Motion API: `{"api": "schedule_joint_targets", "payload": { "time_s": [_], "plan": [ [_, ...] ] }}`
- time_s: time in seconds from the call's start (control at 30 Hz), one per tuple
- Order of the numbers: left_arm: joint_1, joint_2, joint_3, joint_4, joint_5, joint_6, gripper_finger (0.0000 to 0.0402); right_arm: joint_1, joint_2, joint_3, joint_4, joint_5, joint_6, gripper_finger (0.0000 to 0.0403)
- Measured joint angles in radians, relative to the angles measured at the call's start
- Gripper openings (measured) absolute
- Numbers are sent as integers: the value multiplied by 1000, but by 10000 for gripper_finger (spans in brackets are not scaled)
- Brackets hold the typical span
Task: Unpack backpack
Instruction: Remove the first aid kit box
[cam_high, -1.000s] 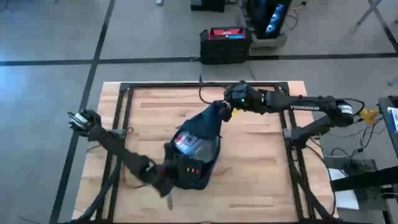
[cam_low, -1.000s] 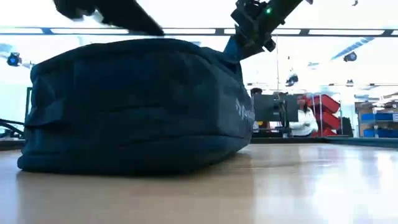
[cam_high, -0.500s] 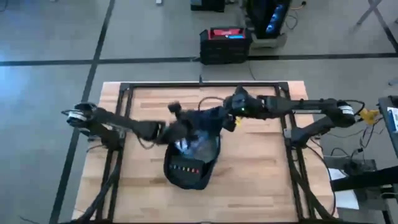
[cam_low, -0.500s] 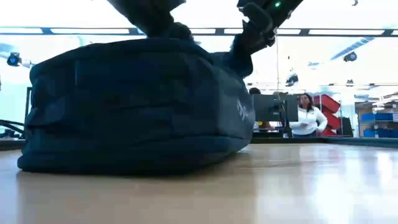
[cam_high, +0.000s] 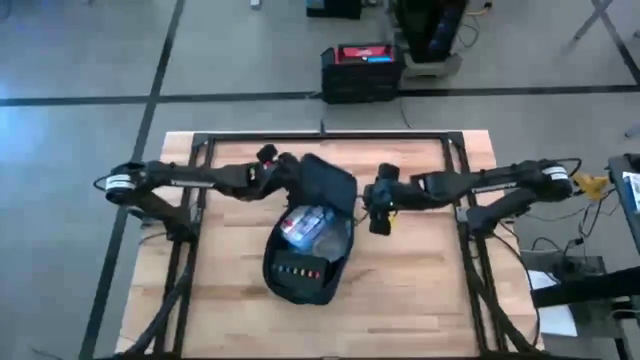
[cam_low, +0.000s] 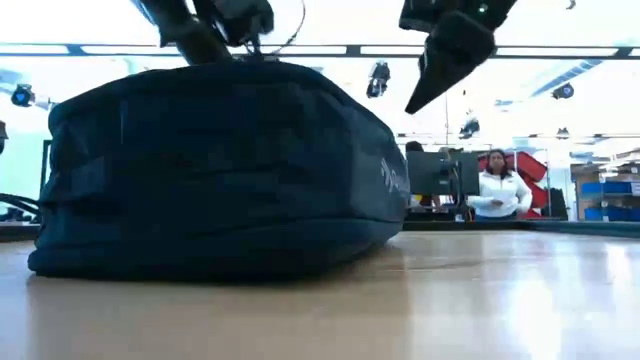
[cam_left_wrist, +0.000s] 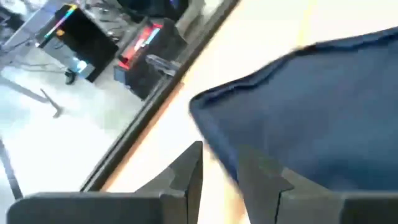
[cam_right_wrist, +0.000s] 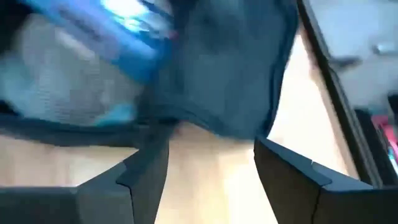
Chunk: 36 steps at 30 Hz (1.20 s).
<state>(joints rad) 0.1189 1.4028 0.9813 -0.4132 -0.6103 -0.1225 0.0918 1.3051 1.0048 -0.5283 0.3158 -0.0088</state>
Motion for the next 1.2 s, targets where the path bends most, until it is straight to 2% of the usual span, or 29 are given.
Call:
{"api": "schedule_joint_targets", "payload": {
  "time_s": [0.13,0.2,0.3,0.43,0.53,0.73,0.97,1.1,1.2],
  "plan": [
    [-130,-92,-2,-226,-2,-179,80,84,12,-56,165,-2,-70,229],
    [-208,-133,-19,-266,-5,-287,80,121,21,-85,244,-1,-110,231],
    [-326,-169,-81,-212,-27,-387,80,169,70,-99,390,-1,-191,235],
    [-436,-174,-212,-88,-138,-463,80,194,199,-78,497,43,-307,236],
    [-446,-163,-323,28,-158,-525,80,193,304,-7,495,118,-380,238],
    [-444,-124,-526,269,-97,-580,80,183,487,192,406,276,-622,258],
    [-455,-49,-665,553,-54,-602,80,145,683,425,147,303,-734,296],
    [-464,10,-684,628,-45,-603,80,119,743,513,99,307,-755,307],
    [-468,45,-680,635,-19,-604,80,106,758,552,84,297,-774,301]
  ]
}}
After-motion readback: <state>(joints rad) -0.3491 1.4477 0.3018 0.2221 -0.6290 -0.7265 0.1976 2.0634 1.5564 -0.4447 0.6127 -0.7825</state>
